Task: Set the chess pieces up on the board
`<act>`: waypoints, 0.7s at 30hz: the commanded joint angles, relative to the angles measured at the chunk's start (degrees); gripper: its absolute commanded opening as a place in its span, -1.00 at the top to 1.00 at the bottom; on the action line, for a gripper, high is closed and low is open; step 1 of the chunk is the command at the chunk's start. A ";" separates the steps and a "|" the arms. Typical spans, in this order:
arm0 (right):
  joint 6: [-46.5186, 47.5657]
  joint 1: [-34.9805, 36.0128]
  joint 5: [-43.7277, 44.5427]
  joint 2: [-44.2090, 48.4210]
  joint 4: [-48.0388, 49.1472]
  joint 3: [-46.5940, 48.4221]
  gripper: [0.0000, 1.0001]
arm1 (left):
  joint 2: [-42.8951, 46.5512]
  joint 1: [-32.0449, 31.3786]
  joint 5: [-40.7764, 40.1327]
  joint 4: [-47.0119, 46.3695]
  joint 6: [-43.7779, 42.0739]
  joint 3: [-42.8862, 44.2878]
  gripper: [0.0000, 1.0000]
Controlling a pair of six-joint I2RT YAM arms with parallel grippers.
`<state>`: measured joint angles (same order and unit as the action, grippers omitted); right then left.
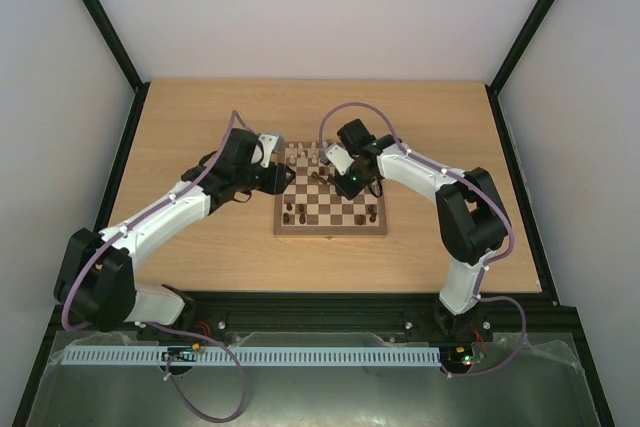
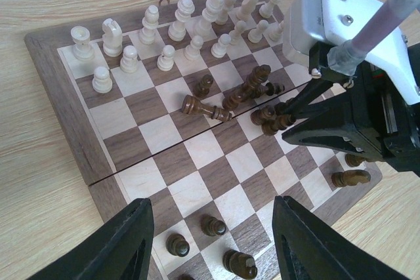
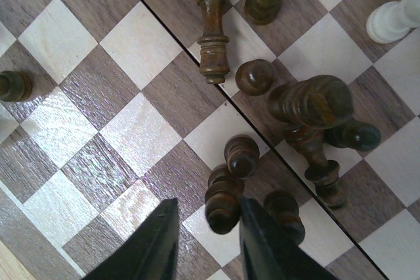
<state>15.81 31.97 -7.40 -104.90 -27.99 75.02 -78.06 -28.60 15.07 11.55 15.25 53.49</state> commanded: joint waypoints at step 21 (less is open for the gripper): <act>-0.87 1.32 -3.18 6.84 -5.71 -3.54 0.80 | -0.66 1.26 1.19 -1.18 0.71 -0.12 -0.02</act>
<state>14.98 32.58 -8.97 -102.80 -28.80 73.43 -78.32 -27.81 15.66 11.05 15.75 53.49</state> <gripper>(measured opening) 0.120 0.510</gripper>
